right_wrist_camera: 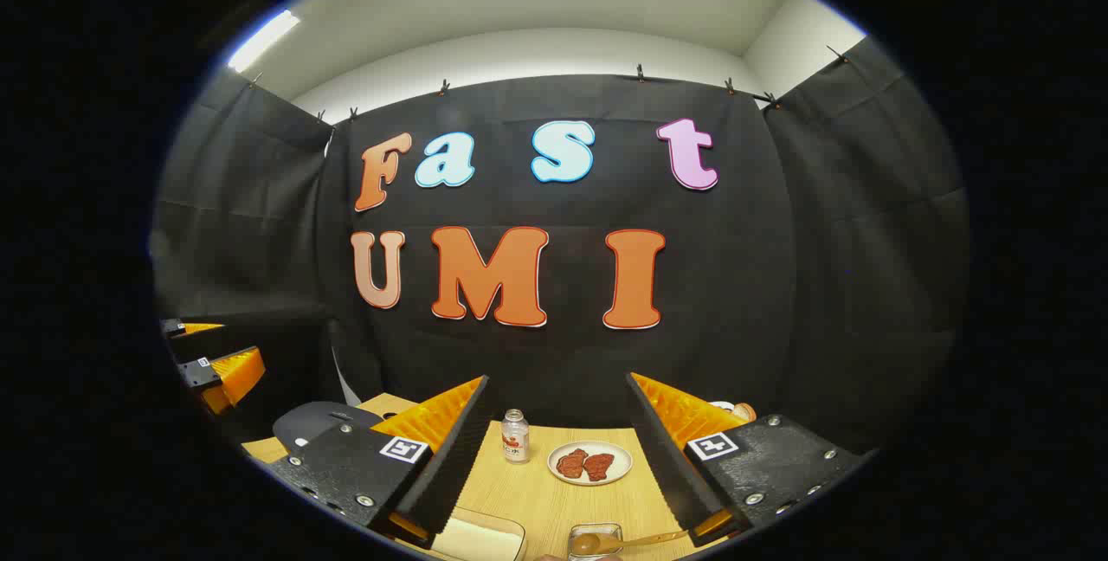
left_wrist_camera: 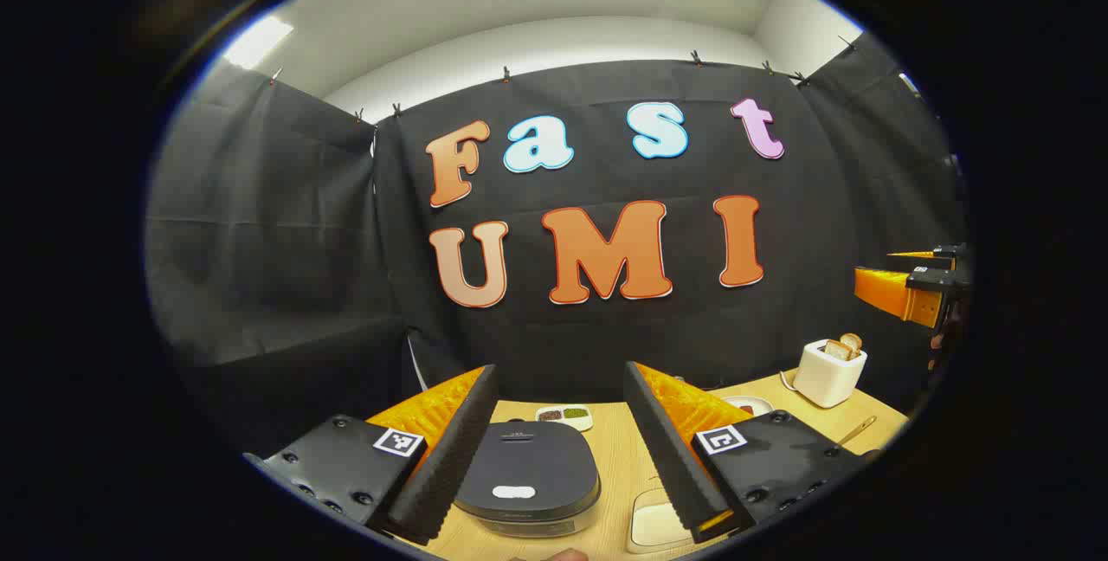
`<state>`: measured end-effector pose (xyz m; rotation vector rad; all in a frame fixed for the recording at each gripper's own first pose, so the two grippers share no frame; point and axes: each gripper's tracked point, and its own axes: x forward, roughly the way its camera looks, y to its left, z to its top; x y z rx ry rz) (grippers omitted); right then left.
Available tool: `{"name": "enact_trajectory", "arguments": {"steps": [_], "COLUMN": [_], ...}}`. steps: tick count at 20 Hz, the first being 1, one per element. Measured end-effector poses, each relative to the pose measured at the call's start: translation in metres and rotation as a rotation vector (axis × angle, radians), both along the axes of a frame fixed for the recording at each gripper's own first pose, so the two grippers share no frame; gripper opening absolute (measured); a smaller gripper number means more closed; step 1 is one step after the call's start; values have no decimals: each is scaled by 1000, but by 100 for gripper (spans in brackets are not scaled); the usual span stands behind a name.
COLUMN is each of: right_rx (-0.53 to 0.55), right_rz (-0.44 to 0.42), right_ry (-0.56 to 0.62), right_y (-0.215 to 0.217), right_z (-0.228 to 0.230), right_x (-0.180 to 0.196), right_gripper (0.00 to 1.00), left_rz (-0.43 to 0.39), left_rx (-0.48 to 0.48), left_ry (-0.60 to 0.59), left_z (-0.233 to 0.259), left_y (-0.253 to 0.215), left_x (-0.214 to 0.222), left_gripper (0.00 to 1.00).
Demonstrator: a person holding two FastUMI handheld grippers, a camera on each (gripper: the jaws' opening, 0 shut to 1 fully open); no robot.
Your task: Close the left gripper, press the button to open the rice cooker; take a wooden spoon from the chopstick holder with the right hand, scoop a spoonful of rice and pour it into the rice cooker, then put the wooden spoon back into the chopstick holder.
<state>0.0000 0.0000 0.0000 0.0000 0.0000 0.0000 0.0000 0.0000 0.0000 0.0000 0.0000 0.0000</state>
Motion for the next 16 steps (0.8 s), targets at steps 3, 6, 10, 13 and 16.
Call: {"name": "enact_trajectory", "arguments": {"steps": [3, 6, 10, 13, 16], "right_rx": [15, 21, 25, 21, 16], "right_rz": [-2, -9, -9, -10, -8], "right_ry": [16, 24, 23, 23, 27], "right_y": [-2, -5, -3, -1, 2], "right_z": [-5, -7, -6, -5, -6], "right_x": [-2, -3, -4, -4, -4], "right_gripper": [93, 94, 94, 90, 90], "left_rz": [-5, -1, 5, 6, 10], "left_rx": [5, 7, 7, 4, -2], "left_ry": [4, 0, -6, -13, -20], "left_z": [-2, -1, 0, 1, 3], "left_y": [-1, 2, 7, 11, 16], "left_x": [-3, -3, -4, -4, -3], "left_gripper": [94, 94, 100, 100, 94]}}
